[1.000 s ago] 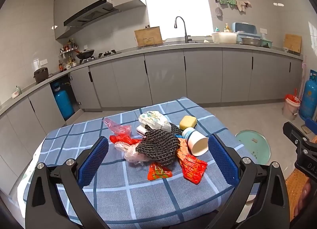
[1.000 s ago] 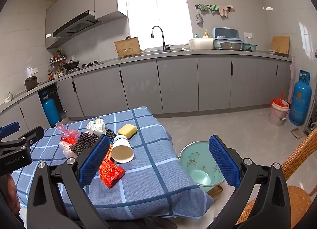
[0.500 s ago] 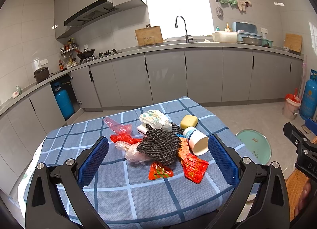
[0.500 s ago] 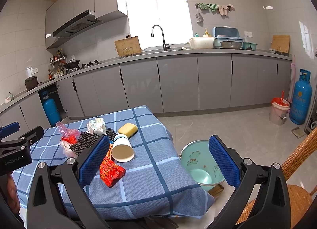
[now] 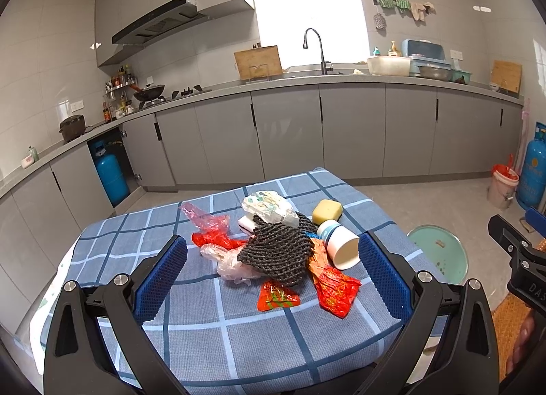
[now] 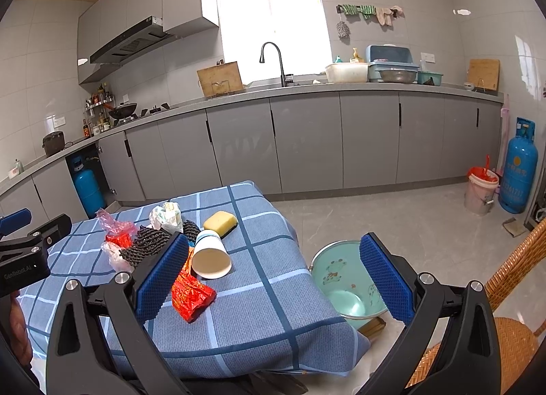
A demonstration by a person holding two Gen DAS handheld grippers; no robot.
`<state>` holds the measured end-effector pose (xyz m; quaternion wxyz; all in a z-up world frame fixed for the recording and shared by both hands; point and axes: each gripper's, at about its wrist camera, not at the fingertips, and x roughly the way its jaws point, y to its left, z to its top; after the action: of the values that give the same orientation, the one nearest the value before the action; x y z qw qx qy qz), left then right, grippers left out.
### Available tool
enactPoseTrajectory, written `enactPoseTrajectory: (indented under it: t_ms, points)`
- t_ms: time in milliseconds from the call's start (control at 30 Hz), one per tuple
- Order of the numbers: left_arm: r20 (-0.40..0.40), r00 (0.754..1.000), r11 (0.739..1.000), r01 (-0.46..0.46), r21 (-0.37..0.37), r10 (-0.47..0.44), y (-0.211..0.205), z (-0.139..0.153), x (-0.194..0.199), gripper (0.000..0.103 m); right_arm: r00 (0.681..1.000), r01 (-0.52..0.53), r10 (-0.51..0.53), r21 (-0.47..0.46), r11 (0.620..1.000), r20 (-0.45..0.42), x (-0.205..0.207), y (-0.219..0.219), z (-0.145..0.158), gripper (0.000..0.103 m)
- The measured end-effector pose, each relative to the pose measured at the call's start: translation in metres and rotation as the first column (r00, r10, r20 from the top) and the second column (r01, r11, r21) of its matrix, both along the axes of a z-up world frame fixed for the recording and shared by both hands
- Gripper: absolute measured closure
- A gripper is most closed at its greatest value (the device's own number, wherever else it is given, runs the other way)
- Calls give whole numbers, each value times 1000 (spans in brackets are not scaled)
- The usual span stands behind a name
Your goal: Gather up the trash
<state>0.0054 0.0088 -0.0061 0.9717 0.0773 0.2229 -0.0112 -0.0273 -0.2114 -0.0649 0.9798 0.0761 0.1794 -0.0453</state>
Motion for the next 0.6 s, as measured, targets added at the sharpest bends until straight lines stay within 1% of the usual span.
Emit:
enactPoseTrajectory:
  t_ms: [600]
  points:
    - [4, 1000, 1000, 2, -3, -2, -2, 2, -1, 4, 1000, -1, 1, 5, 1000, -4, 2, -1, -1, 4]
